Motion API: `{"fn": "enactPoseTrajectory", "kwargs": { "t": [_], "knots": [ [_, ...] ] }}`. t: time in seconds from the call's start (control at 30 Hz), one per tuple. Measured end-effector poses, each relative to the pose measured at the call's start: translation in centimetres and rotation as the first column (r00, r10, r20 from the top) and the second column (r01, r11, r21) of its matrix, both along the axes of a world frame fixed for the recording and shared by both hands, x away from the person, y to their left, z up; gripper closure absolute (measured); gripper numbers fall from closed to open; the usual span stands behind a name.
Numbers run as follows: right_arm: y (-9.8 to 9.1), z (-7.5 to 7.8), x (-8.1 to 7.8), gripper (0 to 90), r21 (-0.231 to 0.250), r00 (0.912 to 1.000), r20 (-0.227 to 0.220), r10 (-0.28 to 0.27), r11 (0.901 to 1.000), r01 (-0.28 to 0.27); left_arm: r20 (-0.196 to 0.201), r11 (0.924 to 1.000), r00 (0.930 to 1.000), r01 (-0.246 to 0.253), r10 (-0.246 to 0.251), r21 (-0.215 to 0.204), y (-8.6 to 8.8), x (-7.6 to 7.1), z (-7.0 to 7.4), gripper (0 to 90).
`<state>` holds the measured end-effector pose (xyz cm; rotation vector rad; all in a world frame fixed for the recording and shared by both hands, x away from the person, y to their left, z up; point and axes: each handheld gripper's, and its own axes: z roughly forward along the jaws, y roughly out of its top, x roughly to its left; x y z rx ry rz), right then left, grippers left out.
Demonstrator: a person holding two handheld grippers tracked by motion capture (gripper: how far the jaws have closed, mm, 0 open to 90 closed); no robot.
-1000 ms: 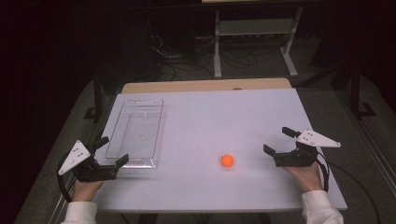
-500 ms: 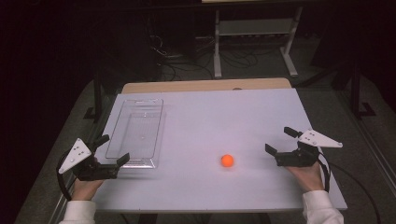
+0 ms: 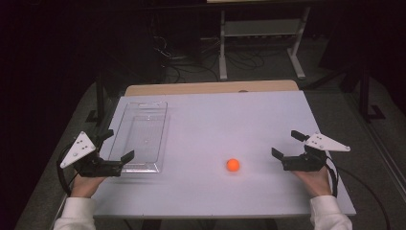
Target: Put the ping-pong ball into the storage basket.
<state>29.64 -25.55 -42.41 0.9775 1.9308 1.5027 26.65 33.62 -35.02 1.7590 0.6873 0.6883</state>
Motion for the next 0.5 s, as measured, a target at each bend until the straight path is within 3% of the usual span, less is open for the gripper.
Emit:
{"fn": "enactPoseTrajectory", "kwargs": {
  "t": [0.13,0.5],
  "knots": [
    [0.0,0.0,0.0,0.0,-0.002,1.0,0.001,-0.001,1.0,0.001,-0.005,0.9989,0.9998,0.021,-0.021,0.042,-0.6,0.4,0.9,0.0],
    [0.0,0.0,0.0,0.0,0.002,1.0,0.002,-0.003,1.0,0.003,-0.015,0.9937,0.9971,0.075,-0.074,0.084,-2.4,1.2,2.6,0.0]
  ]
}}
